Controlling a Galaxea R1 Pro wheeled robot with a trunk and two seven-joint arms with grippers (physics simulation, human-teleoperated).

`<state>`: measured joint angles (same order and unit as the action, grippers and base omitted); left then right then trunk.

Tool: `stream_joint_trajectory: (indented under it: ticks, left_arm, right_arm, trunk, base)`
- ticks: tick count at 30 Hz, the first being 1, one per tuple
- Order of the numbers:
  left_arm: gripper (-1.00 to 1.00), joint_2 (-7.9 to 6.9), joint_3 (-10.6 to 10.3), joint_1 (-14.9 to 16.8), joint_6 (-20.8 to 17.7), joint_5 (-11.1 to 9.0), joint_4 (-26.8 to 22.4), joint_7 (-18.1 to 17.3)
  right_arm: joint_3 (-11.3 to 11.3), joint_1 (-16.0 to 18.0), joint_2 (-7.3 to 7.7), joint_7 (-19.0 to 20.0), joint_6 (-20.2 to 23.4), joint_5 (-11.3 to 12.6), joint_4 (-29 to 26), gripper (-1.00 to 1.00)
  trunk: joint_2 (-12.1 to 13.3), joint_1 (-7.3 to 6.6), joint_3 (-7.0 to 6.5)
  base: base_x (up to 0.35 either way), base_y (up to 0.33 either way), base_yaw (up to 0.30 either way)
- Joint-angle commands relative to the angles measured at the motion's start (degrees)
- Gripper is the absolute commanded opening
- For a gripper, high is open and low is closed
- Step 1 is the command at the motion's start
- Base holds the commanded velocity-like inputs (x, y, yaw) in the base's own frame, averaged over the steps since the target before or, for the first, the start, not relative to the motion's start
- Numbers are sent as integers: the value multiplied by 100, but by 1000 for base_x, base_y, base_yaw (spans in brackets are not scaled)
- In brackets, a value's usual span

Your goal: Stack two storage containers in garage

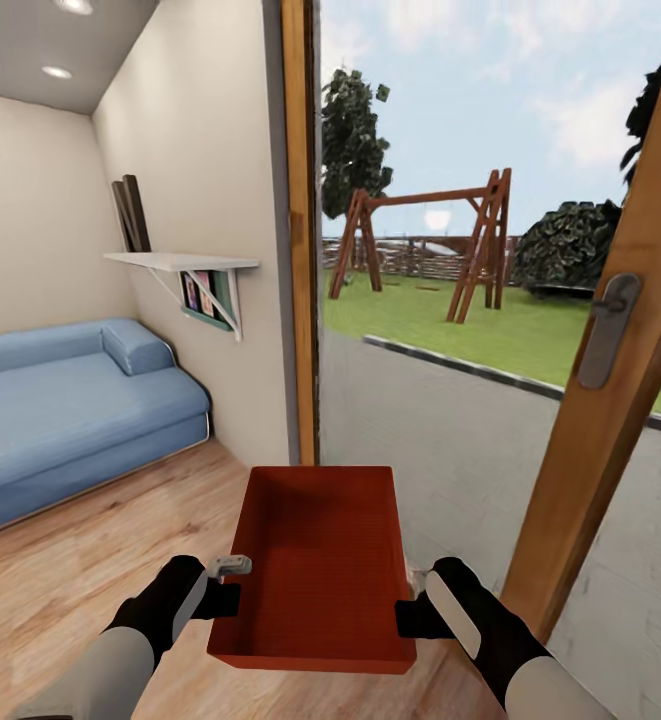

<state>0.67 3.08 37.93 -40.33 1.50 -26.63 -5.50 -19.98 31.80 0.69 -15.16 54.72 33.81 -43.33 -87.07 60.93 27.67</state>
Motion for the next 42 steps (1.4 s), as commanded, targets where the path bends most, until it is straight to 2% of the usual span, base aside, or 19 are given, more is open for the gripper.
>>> stream_joint_trajectory:
  ticks: [1,42]
  left_arm:
    - [-100,3,26,4,-27,78,-18,-4]
    - [-100,3,26,4,-27,87,-18,-4]
  right_arm:
    - [-33,1,7,-75,66,-217,0,-100]
    - [-33,2,10,-75,65,-217,0,-100]
  trunk:
    - [38,-23,-21]
    - [1683,-923,-1122]
  base:
    - [0,0,0]
    - [0,0,0]
